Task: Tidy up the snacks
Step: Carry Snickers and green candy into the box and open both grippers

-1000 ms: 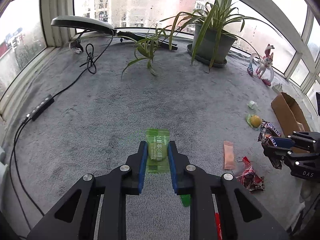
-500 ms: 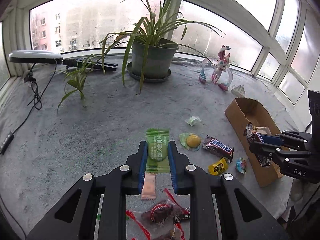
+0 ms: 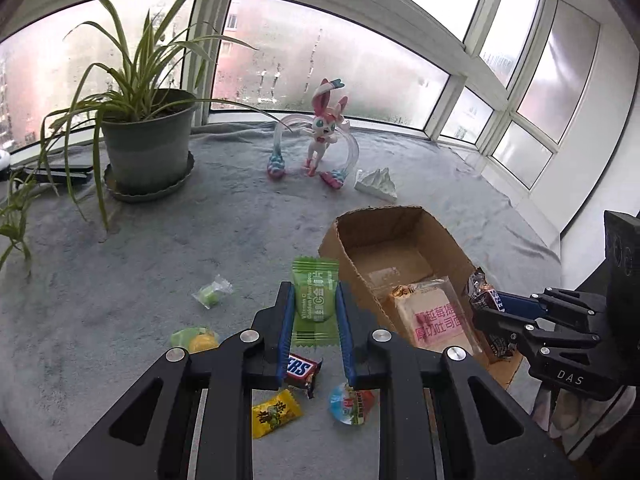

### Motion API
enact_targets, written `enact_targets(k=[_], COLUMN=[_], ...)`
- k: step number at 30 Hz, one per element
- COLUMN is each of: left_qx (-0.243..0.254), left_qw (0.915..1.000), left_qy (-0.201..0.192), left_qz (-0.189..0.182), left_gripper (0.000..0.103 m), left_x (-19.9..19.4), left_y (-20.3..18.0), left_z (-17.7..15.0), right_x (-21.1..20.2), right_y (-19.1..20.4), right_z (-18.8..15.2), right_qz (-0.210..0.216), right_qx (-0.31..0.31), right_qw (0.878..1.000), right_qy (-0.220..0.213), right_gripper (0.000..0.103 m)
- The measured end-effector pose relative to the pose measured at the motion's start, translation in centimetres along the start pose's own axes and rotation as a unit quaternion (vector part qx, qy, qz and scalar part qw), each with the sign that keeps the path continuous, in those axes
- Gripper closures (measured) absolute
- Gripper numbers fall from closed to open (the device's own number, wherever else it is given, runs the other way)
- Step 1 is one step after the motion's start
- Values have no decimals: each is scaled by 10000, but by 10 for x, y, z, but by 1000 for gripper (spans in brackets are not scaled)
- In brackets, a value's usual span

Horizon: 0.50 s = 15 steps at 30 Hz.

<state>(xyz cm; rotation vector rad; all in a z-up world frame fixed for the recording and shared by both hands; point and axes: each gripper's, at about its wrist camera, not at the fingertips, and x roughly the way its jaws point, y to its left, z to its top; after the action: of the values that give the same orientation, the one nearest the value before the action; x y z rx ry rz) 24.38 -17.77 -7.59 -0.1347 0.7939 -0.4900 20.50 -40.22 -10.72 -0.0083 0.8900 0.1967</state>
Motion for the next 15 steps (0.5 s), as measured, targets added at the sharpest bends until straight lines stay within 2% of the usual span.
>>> enact_targets(k=[6,15], left_qx=[108,360], left_qw=[9995,9974], left_qy=[167,427], left_qz=[-242,-448], left_gripper=[84,84], left_x=[30,57], left_y=[-32,-68], left_z=[5,3], right_x=[0,3], right_y=[-29,-46], right_z=[-11,-24], right_qz=[-211,-298], right_qx=[230,374], right_qw=[9995,9986], right_qy=[94,225], right_gripper=[73,73])
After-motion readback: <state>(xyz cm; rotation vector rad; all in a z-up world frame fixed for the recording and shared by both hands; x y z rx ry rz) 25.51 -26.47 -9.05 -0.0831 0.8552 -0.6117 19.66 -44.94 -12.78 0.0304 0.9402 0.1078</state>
